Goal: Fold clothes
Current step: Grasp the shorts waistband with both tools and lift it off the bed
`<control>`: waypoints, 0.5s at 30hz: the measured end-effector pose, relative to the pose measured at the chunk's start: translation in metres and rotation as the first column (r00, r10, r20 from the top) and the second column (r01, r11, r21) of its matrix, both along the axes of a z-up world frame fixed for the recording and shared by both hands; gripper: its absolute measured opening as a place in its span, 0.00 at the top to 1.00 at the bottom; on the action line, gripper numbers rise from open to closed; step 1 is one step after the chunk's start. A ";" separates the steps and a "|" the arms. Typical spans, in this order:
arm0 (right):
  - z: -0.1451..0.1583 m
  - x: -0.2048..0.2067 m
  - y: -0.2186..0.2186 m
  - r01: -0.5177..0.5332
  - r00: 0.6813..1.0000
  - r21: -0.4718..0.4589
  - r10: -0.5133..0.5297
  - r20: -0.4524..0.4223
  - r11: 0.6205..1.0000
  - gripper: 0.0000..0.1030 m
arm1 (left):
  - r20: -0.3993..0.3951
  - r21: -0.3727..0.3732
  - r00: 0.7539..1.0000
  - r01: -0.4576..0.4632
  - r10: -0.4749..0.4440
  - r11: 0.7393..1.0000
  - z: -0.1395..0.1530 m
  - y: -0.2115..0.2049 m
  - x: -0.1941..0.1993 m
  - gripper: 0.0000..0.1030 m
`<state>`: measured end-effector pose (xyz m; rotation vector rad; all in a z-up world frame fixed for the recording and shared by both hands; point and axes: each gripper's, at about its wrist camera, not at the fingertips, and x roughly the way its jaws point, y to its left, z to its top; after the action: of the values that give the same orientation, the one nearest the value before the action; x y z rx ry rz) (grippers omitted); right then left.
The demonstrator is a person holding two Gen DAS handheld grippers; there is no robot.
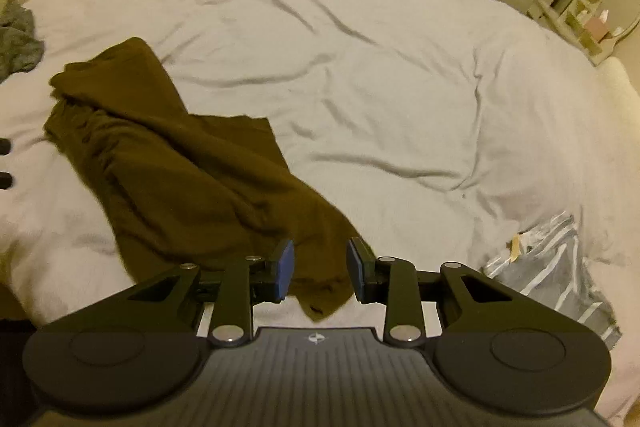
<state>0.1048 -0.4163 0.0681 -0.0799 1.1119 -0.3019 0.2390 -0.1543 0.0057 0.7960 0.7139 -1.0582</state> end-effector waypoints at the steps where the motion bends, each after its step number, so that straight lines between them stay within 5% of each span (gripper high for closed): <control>1: 0.000 -0.005 0.001 -0.025 1.000 0.015 0.025 0.001 1.000 0.68 | 0.022 0.023 1.000 -0.006 0.005 1.000 -0.009 0.003 0.006 0.71; 5: -0.009 -0.022 0.017 -0.128 0.992 0.075 0.128 -0.002 0.989 0.67 | 0.103 0.099 0.995 -0.018 0.008 0.995 -0.040 0.011 0.037 0.71; 9: -0.035 -0.026 0.062 -0.247 0.968 0.094 0.250 -0.031 0.965 0.65 | 0.199 0.193 0.973 0.077 -0.116 0.978 -0.072 0.020 0.062 0.70; 13: -0.063 -0.025 0.109 -0.363 0.929 0.046 0.366 -0.059 0.931 0.61 | 0.264 0.260 0.924 0.207 -0.276 0.943 -0.103 0.027 0.077 0.67; 15: -0.081 -0.018 0.125 -0.391 0.918 0.017 0.391 -0.071 0.920 0.58 | 0.311 0.292 0.873 0.290 -0.377 0.911 -0.120 0.032 0.081 0.66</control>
<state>0.0863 -0.2909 -0.0128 -0.3099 1.1417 0.0625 0.3202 -0.1226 -0.1144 1.3220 0.3929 -1.1056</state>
